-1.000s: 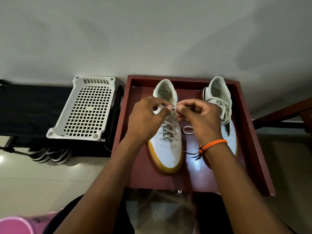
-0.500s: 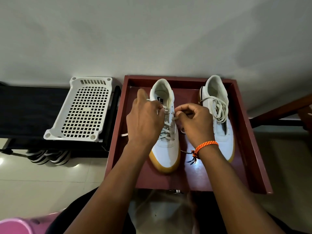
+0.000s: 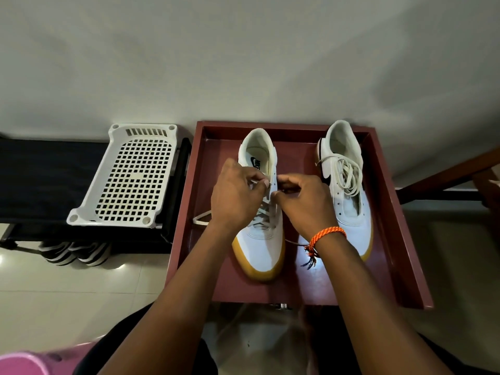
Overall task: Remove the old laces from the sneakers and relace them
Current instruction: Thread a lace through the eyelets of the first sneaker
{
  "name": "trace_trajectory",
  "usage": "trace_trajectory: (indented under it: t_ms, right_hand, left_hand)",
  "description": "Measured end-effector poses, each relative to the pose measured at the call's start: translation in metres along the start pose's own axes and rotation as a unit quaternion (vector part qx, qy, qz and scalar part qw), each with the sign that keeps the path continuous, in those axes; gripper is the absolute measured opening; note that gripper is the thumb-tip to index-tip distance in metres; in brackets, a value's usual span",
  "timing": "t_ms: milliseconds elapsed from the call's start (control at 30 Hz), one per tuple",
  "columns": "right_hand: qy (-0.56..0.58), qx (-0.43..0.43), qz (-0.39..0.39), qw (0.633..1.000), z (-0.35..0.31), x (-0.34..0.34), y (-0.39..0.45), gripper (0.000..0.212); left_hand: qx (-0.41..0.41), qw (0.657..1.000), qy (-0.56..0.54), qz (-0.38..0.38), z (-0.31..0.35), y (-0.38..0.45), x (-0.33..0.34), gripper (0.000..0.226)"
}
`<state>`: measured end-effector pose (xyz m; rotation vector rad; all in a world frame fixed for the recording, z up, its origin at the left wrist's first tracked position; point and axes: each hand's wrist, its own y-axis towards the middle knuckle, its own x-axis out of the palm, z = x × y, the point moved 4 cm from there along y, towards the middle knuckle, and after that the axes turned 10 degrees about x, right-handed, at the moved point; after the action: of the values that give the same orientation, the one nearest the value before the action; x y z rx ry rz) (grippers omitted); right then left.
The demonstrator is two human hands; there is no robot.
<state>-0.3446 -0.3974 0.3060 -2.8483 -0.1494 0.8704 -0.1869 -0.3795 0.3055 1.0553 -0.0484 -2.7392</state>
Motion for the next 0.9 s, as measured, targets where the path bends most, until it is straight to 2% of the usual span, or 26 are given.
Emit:
trace_trajectory:
  t_ms: [267, 433, 533, 767, 900]
  right_hand:
    - [0.008, -0.012, -0.028, 0.999, 0.0, -0.007, 0.0, 0.028]
    - [-0.019, -0.027, -0.031, 0.999, -0.001, -0.007, -0.001, 0.027]
    - [-0.034, -0.036, -0.028, 0.998, -0.002, -0.008, -0.002, 0.027]
    - [-0.056, -0.029, -0.02, 0.998, -0.005, -0.006, -0.005, 0.025]
    - [-0.041, -0.015, 0.013, 0.999, -0.001, -0.007, -0.001, 0.021]
  left_hand:
    - [-0.025, 0.995, -0.093, -0.028, -0.006, 0.004, -0.002, 0.013]
    - [-0.003, 0.997, -0.07, -0.022, -0.004, 0.0, 0.002, 0.009]
    - [-0.004, 0.999, -0.048, 0.001, -0.003, -0.002, 0.004, 0.007]
    - [-0.01, 0.999, -0.041, 0.005, -0.003, -0.006, 0.009, 0.006]
    - [0.019, 0.999, -0.025, -0.02, -0.003, -0.001, 0.003, 0.008]
